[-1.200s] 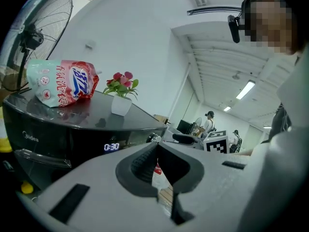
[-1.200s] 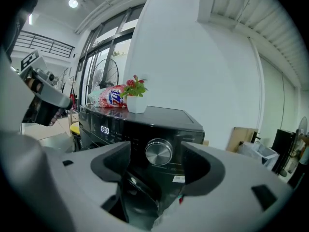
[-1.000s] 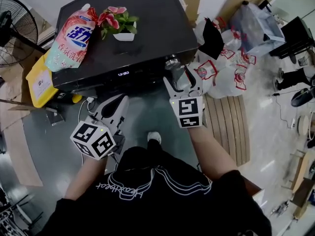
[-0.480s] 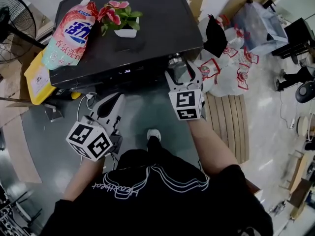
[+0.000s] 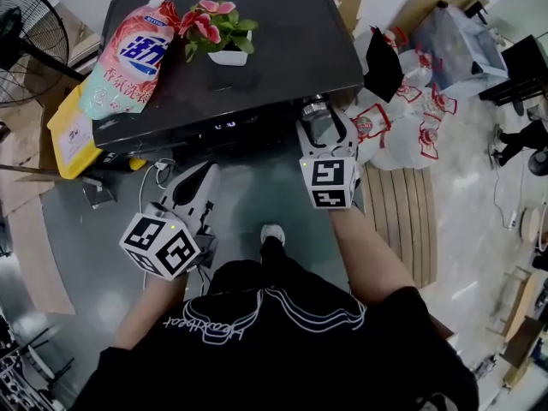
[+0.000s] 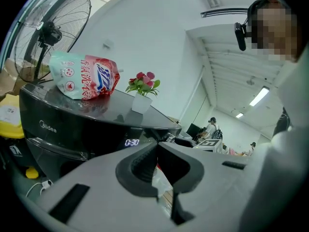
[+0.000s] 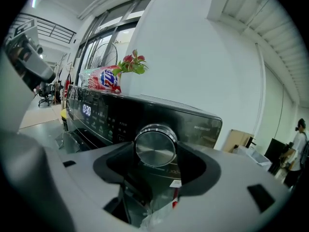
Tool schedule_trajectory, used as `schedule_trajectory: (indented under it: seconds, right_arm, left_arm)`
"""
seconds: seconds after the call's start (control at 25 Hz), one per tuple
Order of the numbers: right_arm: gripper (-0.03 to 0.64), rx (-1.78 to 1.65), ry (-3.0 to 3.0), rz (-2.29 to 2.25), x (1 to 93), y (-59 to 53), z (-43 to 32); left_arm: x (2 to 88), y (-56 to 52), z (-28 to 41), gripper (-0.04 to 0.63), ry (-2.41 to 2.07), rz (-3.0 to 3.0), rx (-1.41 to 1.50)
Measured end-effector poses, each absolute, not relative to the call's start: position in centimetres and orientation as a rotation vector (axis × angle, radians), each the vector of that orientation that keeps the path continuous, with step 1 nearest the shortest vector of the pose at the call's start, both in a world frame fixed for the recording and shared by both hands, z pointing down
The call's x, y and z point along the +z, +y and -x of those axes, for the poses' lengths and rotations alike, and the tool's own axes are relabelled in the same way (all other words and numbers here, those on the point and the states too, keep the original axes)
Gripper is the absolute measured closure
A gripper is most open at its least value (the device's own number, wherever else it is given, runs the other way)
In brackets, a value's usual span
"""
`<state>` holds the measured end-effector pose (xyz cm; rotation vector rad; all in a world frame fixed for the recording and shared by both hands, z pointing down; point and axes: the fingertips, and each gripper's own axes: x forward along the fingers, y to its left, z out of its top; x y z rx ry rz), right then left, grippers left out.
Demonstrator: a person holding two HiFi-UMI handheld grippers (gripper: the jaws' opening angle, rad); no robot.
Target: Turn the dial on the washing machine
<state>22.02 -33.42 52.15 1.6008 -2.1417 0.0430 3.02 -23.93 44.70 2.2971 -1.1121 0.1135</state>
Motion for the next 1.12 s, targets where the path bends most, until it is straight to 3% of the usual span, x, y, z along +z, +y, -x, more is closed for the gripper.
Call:
schedule_trajectory:
  seconds: [1.12]
  right_arm:
    - [0.337,0.591,-2.370,-1.728,52.4,-33.5,-22.9]
  left_arm:
    - [46.1,-21.6,-1.2,0.591,-1.166,-2.223,0.077]
